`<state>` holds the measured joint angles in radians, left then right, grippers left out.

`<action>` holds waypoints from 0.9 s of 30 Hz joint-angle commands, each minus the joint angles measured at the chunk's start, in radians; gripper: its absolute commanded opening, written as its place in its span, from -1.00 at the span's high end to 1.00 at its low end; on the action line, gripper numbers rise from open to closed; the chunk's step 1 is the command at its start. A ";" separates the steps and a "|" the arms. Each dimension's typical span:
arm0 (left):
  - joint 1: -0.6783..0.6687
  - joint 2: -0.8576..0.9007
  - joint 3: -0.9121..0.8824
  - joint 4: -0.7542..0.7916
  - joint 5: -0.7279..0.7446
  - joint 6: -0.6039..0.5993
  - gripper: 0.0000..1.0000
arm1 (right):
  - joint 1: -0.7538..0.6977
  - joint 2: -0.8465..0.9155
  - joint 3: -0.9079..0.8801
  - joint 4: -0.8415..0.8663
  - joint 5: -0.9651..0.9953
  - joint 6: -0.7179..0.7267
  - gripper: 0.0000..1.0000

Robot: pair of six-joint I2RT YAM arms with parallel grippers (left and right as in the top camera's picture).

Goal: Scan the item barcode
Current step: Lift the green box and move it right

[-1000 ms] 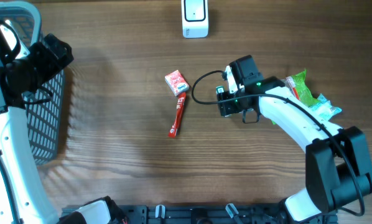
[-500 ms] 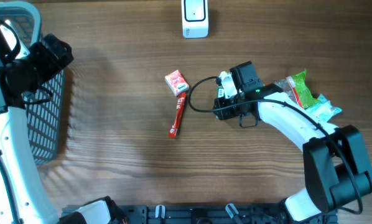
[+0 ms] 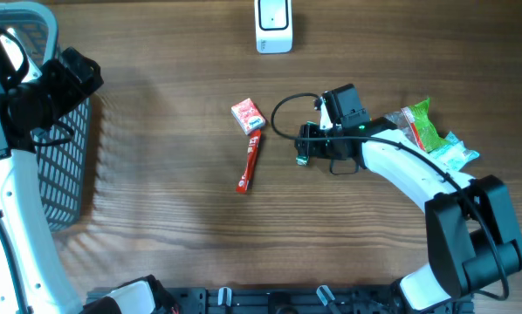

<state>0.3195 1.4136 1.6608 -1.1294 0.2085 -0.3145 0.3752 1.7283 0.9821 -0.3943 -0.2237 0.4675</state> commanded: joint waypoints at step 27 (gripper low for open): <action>-0.003 -0.001 0.008 0.002 0.011 0.019 -1.00 | 0.181 0.051 -0.009 0.066 0.448 0.400 -0.19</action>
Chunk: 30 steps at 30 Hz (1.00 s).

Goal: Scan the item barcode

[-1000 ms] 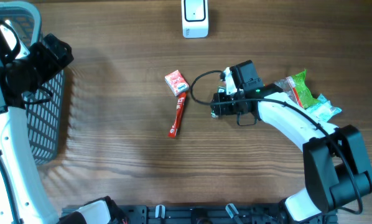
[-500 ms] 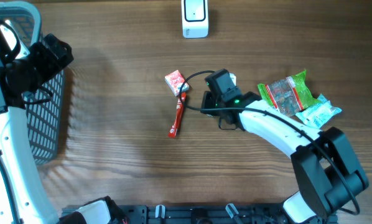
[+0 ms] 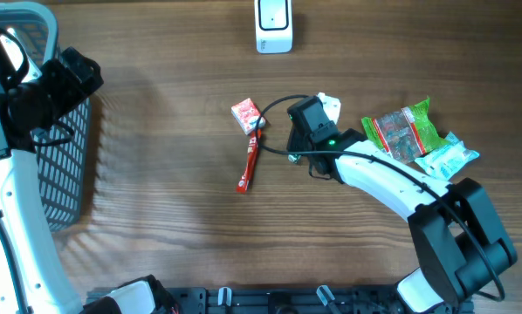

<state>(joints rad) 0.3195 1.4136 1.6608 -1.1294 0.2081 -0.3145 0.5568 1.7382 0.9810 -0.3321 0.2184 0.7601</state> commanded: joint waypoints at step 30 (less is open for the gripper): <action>-0.003 -0.001 0.008 0.002 0.012 0.019 -1.00 | -0.067 0.023 0.038 0.005 0.105 -0.396 0.15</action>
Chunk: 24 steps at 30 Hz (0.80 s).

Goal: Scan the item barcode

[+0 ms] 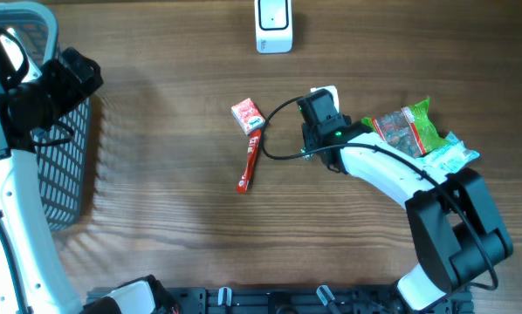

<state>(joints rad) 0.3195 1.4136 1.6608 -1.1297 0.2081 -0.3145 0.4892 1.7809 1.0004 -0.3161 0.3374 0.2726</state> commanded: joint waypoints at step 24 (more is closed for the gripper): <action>-0.003 -0.001 0.008 0.002 0.012 0.019 -1.00 | -0.190 -0.101 -0.006 -0.187 -0.646 0.124 -0.03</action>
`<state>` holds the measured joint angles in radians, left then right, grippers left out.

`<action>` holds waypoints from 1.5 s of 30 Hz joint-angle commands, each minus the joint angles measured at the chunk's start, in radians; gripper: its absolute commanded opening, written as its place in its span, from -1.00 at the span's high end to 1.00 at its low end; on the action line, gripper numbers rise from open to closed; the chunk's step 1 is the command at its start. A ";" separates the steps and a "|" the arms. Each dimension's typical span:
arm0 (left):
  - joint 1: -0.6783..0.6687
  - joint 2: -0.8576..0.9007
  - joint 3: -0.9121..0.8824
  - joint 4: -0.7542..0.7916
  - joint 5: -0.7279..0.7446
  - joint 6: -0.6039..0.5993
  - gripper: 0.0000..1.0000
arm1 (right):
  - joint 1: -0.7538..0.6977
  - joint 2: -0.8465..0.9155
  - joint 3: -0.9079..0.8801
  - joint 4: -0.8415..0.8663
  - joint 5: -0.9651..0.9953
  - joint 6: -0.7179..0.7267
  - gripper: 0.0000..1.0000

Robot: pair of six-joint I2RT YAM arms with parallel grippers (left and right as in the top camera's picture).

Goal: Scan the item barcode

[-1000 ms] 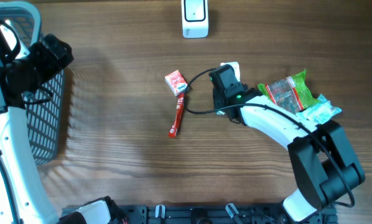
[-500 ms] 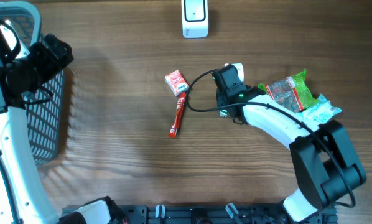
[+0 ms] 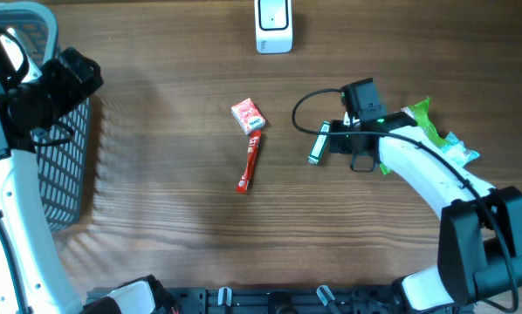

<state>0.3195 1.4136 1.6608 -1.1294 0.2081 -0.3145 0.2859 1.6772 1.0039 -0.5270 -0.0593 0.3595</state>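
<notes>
The white barcode scanner (image 3: pixel 272 26) stands at the far edge of the table, in the middle. My right gripper (image 3: pixel 322 144) points left at mid-table and appears shut on a thin white item (image 3: pixel 316 145), seen edge-on with a green tint. A small red box (image 3: pixel 248 115) and a red stick packet (image 3: pixel 250 163) lie left of it. My left gripper (image 3: pixel 69 77) hovers over the basket at the far left; its fingers do not show.
A dark wire basket (image 3: pixel 65 166) stands at the left edge. Green snack packets (image 3: pixel 422 122) and a teal packet (image 3: pixel 460 154) lie at the right, partly under my right arm. A black cable loops beside the right wrist.
My right gripper has moved back right and toward the near side, away from the scanner. The white item, then showing its face above the wrist, is now edge-on. The left arm is unchanged.
My right gripper first pointed left at mid-table, by the green packets. It then stood further left with a white item showing behind the wrist, then nearer the scanner with that item facing it. Now it is back at the right, the item edge-on.
</notes>
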 commanded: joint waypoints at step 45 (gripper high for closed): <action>-0.003 -0.001 0.008 0.002 0.012 0.019 -1.00 | 0.109 0.095 -0.023 0.273 0.172 0.033 0.31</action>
<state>0.3195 1.4136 1.6608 -1.1294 0.2081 -0.3145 0.3950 1.7607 0.9524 -0.2550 0.0704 0.4946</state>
